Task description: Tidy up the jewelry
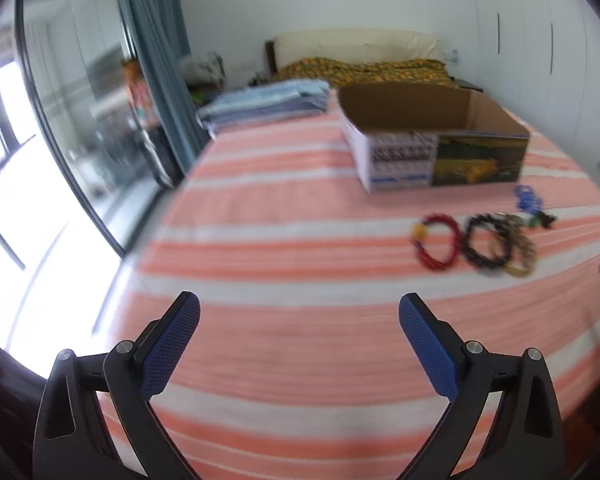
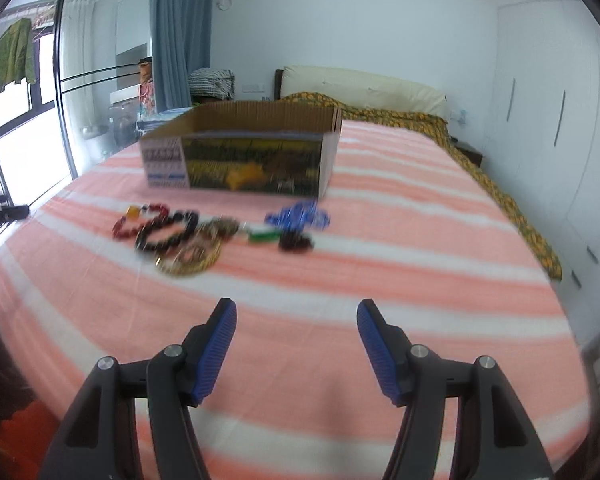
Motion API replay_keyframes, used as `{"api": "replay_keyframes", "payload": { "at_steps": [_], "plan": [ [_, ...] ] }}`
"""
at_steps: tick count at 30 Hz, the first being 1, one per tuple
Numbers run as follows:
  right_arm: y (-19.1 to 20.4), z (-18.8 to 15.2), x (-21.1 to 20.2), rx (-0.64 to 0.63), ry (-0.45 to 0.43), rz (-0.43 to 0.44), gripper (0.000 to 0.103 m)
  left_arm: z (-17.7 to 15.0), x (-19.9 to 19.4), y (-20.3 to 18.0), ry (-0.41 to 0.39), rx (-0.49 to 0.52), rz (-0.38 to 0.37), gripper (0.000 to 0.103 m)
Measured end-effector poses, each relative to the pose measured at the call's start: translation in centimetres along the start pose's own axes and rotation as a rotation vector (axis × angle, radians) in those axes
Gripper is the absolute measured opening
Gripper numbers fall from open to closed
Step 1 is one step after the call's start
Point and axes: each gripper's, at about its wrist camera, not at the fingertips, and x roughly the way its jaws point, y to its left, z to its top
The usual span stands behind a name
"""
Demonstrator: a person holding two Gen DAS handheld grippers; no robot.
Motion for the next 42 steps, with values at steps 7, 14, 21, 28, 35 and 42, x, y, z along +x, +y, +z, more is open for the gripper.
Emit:
{"api": "replay_keyframes", "payload": {
  "at_steps": [7, 14, 21, 28, 35, 42],
  "plan": [
    [0.4, -1.8, 0.3, 0.032, 0.029, -0.001, 0.064, -2.6, 3.4, -3.0, 0.054, -0.069, -0.078, 0.1],
    [0.5, -2.6, 0.9, 0.055, 0.037, 0.004, 0.064, -2.9, 4.4, -5.3, 0.071, -0.041, -0.093, 0.1],
    [0.9, -3.2, 1.7, 0.053, 0.061, 0.005, 0.067, -3.1, 5.2, -5.6, 0.097, -0.05, -0.109, 0.1],
    [1.6, -3.5, 1.9, 0.036, 0.038, -0.011, 0.076, -3.3, 5.4, -6.0, 0.116, -0.026, -0.09, 0.1],
    [1.5, -3.4, 1.9, 0.037, 0.028, -0.008, 0.077, -3.4, 5.5, -6.2, 0.123, -0.014, -0.082, 0.102],
    [1.7, -3.4, 2.1, 0.037, 0.03, -0.014, 0.079, -3.6, 5.4, -6.2, 0.115, -0.015, -0.076, 0.103]
  ]
}}
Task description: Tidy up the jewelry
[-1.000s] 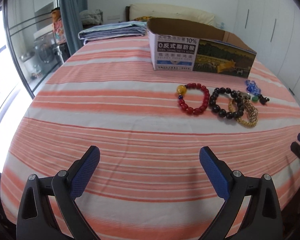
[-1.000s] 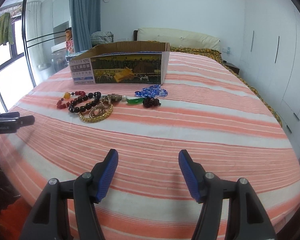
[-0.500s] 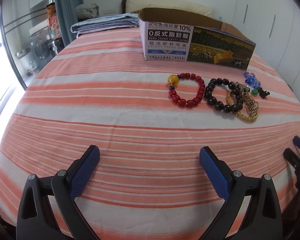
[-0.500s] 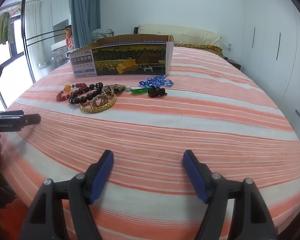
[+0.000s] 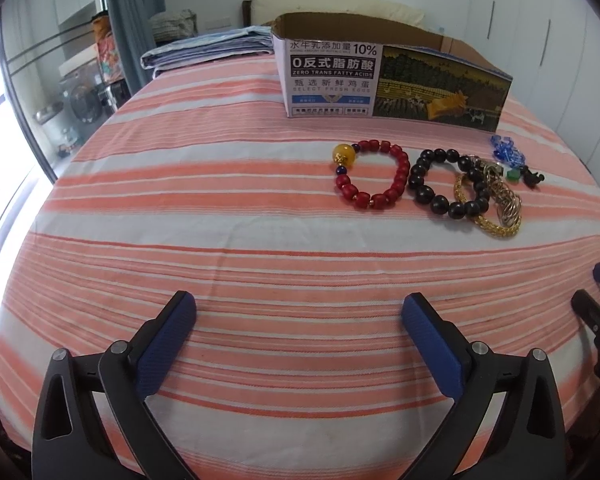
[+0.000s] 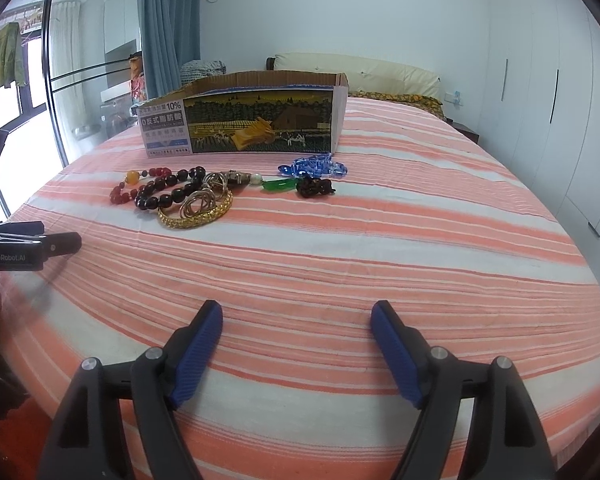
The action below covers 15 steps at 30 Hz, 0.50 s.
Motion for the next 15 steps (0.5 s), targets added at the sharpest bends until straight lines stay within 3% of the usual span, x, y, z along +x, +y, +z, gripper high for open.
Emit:
{"api": "replay_keyframes", "payload": {
  "at_steps": [15],
  "plan": [
    [0.07, 0.25, 0.25, 0.003, 0.01, -0.007, 0.079, -0.06, -0.01, -0.04, 0.001, 0.0, -0.002, 0.103]
  ]
}}
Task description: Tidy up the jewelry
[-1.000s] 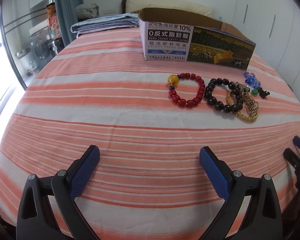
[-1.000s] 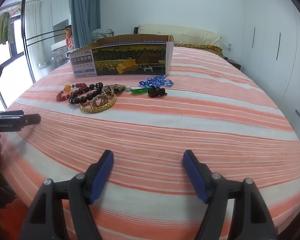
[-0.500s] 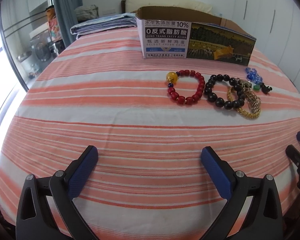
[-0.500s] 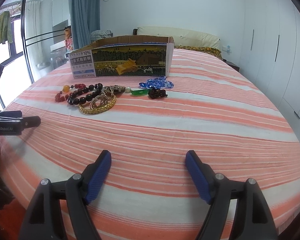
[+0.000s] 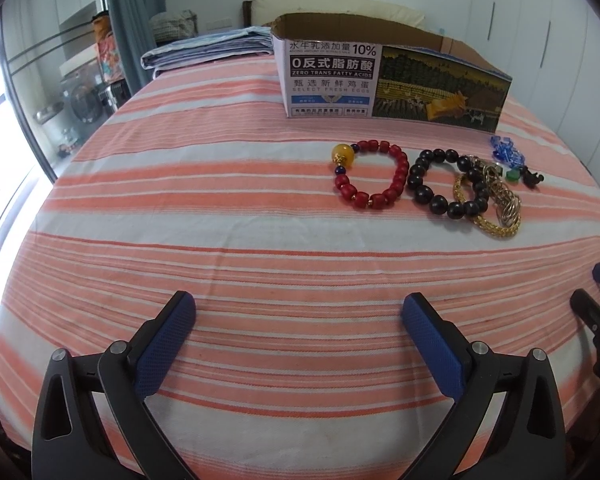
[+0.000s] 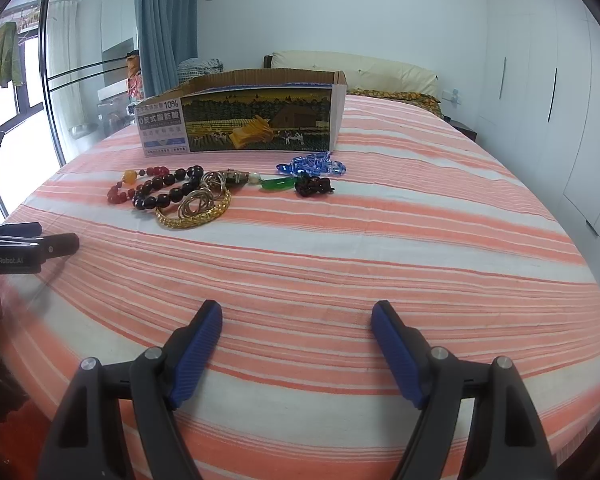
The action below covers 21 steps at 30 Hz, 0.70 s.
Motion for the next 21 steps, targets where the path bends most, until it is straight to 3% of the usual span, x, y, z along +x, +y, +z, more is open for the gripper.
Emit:
{"api": "replay_keyframes", "payload": {
  "at_steps": [21],
  "plan": [
    [0.09, 0.17, 0.18, 0.0, 0.017, -0.002, 0.079, 0.37, 0.09, -0.1, 0.042, 0.01, -0.009, 0.103]
  ]
}}
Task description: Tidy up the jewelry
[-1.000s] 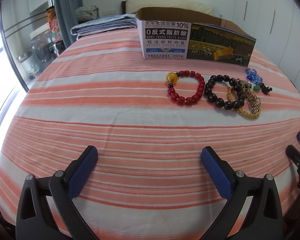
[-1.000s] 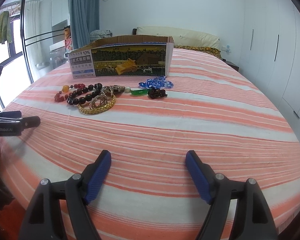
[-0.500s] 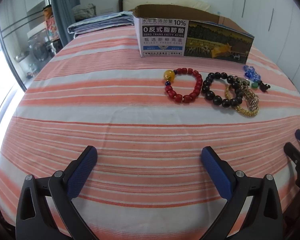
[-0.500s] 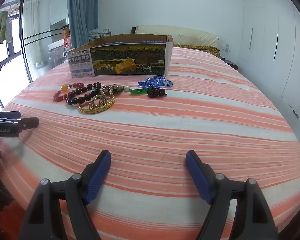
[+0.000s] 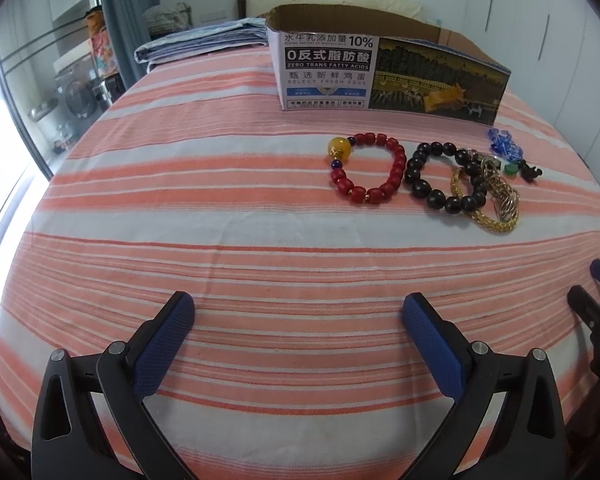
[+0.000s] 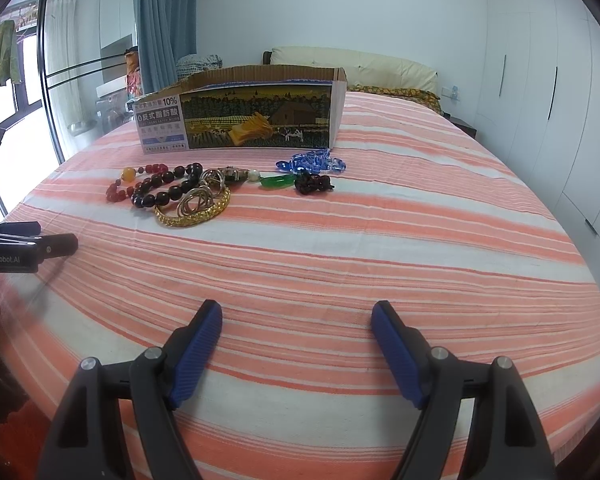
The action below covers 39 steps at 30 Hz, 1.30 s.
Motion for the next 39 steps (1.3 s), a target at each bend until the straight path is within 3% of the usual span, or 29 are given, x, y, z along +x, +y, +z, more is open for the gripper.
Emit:
{"api": "replay_keyframes", "payload": {
  "at_steps": [6, 20, 32, 39],
  "plan": [
    [-0.1, 0.3, 0.0, -0.007, 0.02, 0.01, 0.079, 0.3, 0.1, 0.0, 0.026, 0.002, -0.005, 0.103],
    [-2.1, 1.5, -1.1, 0.067, 0.021, 0.029, 0.079, 1.4, -0.8, 0.7, -0.021, -0.069, -0.081, 0.102],
    [-2.7, 3.4, -0.1, 0.071, 0.057, 0.087, 0.079, 4.6, -0.6, 1.7, -0.048, -0.071, -0.075, 0.102],
    [-3.3, 4.9, 0.8, 0.105, 0.064, 0.115, 0.079, 4.7, 0.0, 2.4, -0.043, -0.093, -0.078, 0.103]
  ]
}}
